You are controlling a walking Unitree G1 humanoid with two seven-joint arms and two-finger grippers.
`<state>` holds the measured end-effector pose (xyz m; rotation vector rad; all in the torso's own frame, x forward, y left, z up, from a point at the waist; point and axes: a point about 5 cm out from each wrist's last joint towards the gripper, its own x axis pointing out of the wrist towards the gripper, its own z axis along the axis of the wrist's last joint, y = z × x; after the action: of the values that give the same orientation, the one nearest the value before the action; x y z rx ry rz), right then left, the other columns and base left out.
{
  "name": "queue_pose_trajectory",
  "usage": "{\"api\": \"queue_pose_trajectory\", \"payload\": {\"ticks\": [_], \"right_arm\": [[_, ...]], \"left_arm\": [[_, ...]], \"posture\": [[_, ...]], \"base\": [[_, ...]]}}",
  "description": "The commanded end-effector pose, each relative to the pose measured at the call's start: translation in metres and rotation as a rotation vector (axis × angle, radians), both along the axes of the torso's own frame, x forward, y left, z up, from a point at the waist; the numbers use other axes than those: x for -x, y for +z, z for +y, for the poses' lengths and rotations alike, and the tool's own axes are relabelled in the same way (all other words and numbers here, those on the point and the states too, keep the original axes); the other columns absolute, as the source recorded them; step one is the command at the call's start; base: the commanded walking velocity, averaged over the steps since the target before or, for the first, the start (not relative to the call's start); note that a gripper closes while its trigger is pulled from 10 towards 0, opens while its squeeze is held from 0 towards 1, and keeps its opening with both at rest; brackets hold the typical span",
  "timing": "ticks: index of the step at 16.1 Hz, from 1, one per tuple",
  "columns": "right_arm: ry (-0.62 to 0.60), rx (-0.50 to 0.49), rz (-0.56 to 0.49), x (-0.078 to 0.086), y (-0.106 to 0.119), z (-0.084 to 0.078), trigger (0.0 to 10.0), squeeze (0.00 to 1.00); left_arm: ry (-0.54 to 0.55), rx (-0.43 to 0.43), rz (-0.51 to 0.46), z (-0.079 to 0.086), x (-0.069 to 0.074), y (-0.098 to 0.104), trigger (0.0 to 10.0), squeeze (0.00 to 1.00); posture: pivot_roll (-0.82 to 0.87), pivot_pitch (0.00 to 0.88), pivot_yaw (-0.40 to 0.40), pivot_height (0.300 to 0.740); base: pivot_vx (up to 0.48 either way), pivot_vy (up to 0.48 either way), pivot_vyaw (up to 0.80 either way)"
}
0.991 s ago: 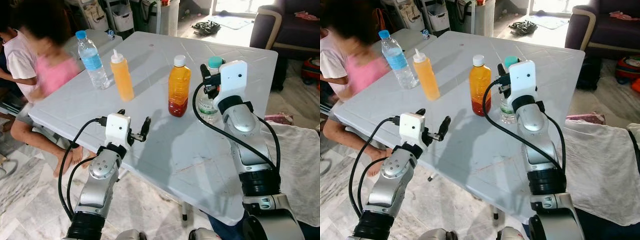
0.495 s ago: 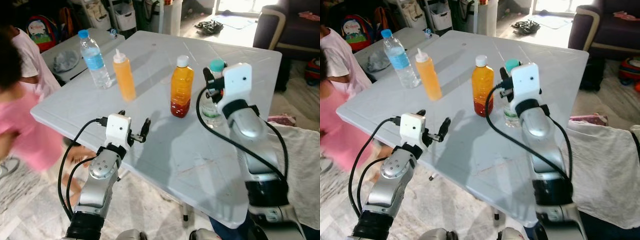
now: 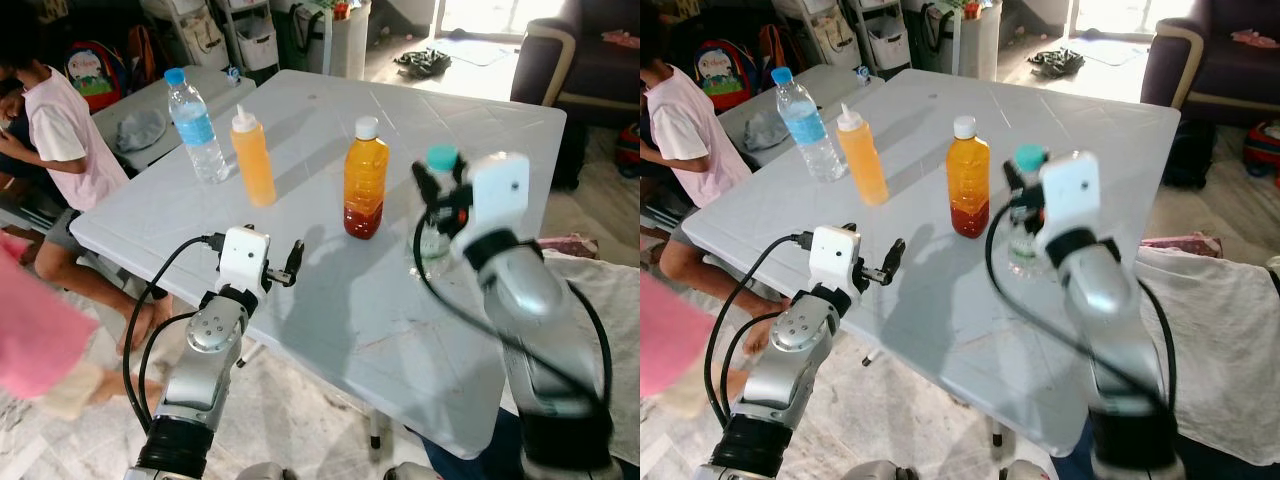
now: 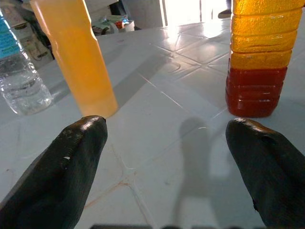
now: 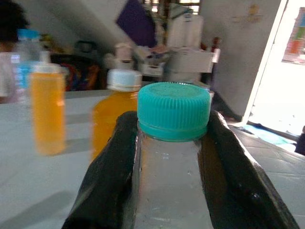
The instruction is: Restocking fridge
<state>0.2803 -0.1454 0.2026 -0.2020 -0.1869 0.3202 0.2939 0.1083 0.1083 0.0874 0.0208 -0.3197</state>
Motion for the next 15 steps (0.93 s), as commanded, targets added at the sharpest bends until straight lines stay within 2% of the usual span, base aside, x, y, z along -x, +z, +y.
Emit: {"api": "queue_pose_trajectory", "payload": {"ticks": [1,3,4,6,9,13,15], "right_arm": [[0.042,0.003,0.169,0.002,-0.03,0.006,10.0,0.0],[0.031,-0.031,0.18,0.008,-0.037,0.008,10.0,0.0],[0.006,-0.096,0.17,0.012,-0.037,0.013,10.0,0.0],[-0.048,-0.16,0.162,0.017,-0.039,0.018,10.0,0.0],[-0.103,-0.191,0.125,0.015,-0.034,0.02,10.0,0.0],[-0.143,-0.196,0.114,0.013,-0.033,0.011,10.0,0.0],[-0.13,-0.203,0.098,0.012,-0.029,0.008,10.0,0.0]], "left_arm": [[0.016,-0.016,-0.002,0.005,0.0,0.002,10.0,0.0],[0.01,-0.017,-0.003,0.005,0.002,0.002,10.0,0.0],[0.023,-0.01,-0.003,0.006,0.002,0.002,10.0,0.0],[0.049,-0.004,0.002,0.009,0.002,0.0,10.0,0.0],[0.044,-0.004,0.0,0.008,0.0,0.001,10.0,0.0],[0.06,-0.004,0.01,0.01,0.002,-0.002,10.0,0.0],[0.134,-0.067,0.008,0.016,-0.001,-0.004,10.0,0.0]], "posture": [[-0.03,0.015,0.122,0.74],[-0.03,0.007,0.107,0.74],[-0.04,0.0,0.103,0.74],[-0.04,0.0,0.102,0.74],[-0.06,0.0,0.104,0.74],[-0.06,0.0,0.103,0.74],[-0.06,0.003,0.093,0.74]], "base": [[-0.277,0.0,0.0],[-0.281,0.0,0.0],[-0.277,0.0,0.0],[-0.277,0.0,0.0],[-0.281,0.0,0.0],[-0.282,0.0,0.0],[0.0,0.0,0.8]]}}
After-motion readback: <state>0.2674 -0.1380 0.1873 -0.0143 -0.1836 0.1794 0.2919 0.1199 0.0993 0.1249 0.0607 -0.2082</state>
